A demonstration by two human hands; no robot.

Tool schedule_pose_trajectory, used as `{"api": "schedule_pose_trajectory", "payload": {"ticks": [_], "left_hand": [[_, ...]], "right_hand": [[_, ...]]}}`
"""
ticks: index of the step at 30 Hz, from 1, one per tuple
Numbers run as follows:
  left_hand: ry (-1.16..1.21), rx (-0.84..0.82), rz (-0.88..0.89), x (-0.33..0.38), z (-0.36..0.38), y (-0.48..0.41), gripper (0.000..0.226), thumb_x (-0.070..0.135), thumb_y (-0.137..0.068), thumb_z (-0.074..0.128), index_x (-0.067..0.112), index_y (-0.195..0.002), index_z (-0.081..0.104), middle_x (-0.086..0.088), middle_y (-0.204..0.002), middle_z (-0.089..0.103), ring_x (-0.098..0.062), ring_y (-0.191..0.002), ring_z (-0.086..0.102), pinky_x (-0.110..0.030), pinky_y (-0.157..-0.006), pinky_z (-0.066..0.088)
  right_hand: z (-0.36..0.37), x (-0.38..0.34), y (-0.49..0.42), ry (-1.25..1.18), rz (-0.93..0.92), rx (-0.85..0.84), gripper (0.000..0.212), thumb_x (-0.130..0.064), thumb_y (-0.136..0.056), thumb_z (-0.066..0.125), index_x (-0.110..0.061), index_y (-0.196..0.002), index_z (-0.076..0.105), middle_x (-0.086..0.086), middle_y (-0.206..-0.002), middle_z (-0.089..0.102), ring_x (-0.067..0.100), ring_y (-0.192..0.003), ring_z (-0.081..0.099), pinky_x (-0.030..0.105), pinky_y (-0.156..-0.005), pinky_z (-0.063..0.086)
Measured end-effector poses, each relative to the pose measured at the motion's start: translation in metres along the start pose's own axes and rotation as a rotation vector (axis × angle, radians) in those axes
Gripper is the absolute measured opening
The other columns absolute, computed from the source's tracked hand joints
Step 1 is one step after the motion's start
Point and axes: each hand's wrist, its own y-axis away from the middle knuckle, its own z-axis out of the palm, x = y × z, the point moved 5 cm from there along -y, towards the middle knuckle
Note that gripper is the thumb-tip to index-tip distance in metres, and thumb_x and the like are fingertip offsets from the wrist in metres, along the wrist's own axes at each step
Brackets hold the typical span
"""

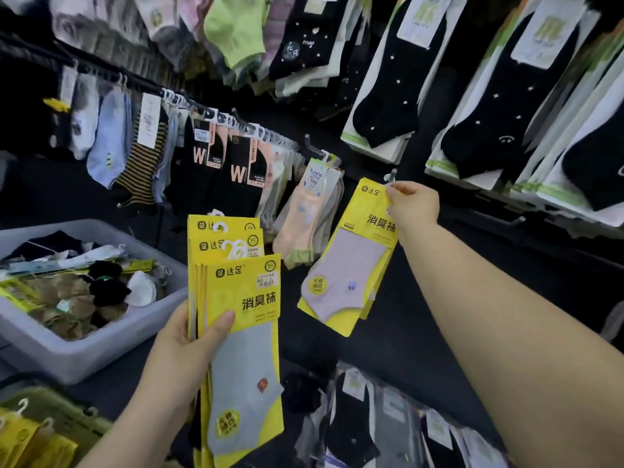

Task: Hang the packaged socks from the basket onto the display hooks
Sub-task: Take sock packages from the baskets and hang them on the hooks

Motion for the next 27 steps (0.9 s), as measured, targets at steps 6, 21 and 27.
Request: {"api": "schedule_pose_trajectory", "payload": {"ticks": [6,21,27], "left_hand": [[-0.012,-0.032,-0.042,-0.004,0.006,0.004,0.019,0.025,-0.087,0.063,0.030,-0.106,0.066,0.014,-0.094,0.075,-0.005,-0.080,0.072,-0.026,-0.065,0.052],[0.101,-0.172,-0.036,0.010,0.022,0.018,0.040,0.034,-0.074,0.064,0.022,-0.112,0.065,0.001,-0.105,0.074,-0.019,-0.098,0.070,-0.037,-0.081,0.054],[0.071,-0.065,0.033,0.019,0.003,0.006,0.021,0.020,-0.089,0.055,0.024,-0.108,0.065,0.007,-0.102,0.074,-0.010,-0.094,0.070,-0.032,-0.079,0.050]], "right_hand": [[-0.012,0.003,0.033,0.188,-0.043,0.164,0.035,-0.017,-0.087,0.064,-0.015,-0.119,0.052,0.010,-0.132,0.040,0.029,-0.118,0.044,0.041,-0.099,0.042],[0.029,0.006,0.165,-0.126,-0.012,-0.668,0.026,-0.005,-0.072,0.080,-0.020,-0.084,0.062,-0.001,-0.093,0.063,0.007,-0.073,0.063,0.016,-0.058,0.051],[-0.010,0.011,0.122,-0.211,0.006,-0.412,0.022,-0.005,-0.074,0.078,-0.022,-0.081,0.067,-0.007,-0.093,0.067,0.000,-0.063,0.066,0.014,-0.056,0.050]]}}
